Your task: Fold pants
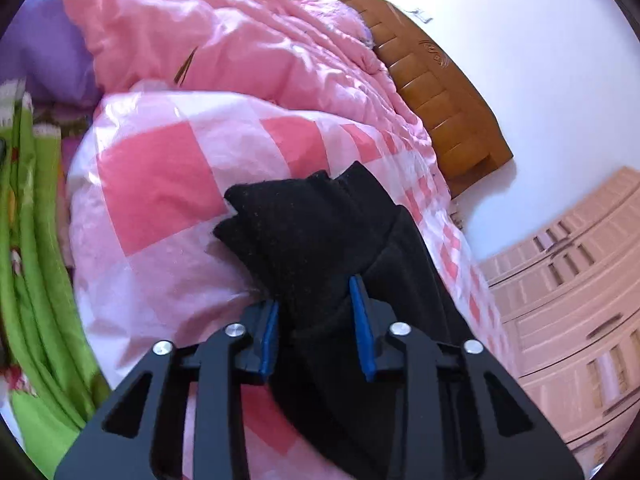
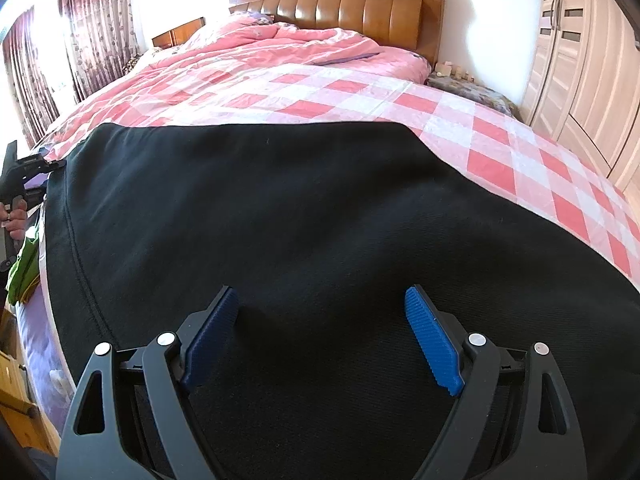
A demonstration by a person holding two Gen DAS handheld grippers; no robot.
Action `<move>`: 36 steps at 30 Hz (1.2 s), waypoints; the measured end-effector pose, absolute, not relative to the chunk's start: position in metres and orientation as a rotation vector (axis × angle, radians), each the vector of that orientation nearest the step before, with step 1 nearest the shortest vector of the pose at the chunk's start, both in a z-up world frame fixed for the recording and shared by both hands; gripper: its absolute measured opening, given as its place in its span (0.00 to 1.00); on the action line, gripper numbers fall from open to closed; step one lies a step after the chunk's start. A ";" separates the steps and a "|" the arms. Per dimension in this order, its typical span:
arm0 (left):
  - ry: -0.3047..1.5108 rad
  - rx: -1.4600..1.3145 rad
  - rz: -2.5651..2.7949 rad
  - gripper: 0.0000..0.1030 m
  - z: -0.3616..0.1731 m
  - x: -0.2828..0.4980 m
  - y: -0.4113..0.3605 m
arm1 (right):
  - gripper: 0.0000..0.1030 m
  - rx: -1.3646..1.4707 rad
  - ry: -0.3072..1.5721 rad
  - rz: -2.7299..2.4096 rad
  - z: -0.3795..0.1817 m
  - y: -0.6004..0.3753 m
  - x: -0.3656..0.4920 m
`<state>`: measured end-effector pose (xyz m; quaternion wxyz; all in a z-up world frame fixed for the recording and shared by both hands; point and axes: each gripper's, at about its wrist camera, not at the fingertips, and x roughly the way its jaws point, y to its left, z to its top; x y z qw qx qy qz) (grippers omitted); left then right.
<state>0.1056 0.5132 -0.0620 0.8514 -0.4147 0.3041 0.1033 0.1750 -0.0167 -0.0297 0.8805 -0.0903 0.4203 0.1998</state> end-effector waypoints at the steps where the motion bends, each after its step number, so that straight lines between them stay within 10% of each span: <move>1: 0.636 -0.832 0.250 0.25 -0.058 0.104 0.510 | 0.80 -0.190 0.882 0.412 -0.030 -0.017 0.176; 6: 0.695 -0.687 0.402 0.25 -0.045 0.102 0.496 | 0.76 -0.216 0.878 0.374 -0.031 -0.021 0.172; 9: 0.711 -0.608 0.514 0.62 -0.034 0.093 0.491 | 0.79 -0.212 0.900 0.377 -0.030 -0.023 0.172; 16: 0.611 -0.188 0.283 0.96 0.060 0.115 0.318 | 0.85 -0.289 0.836 0.386 -0.011 0.006 0.193; 25: 1.015 0.013 -0.078 0.96 -0.028 0.229 0.142 | 0.89 -0.319 0.999 0.466 -0.030 0.003 0.254; 36: 0.965 0.040 -0.046 0.99 -0.038 0.232 0.133 | 0.91 -0.188 0.999 0.385 -0.031 -0.120 0.195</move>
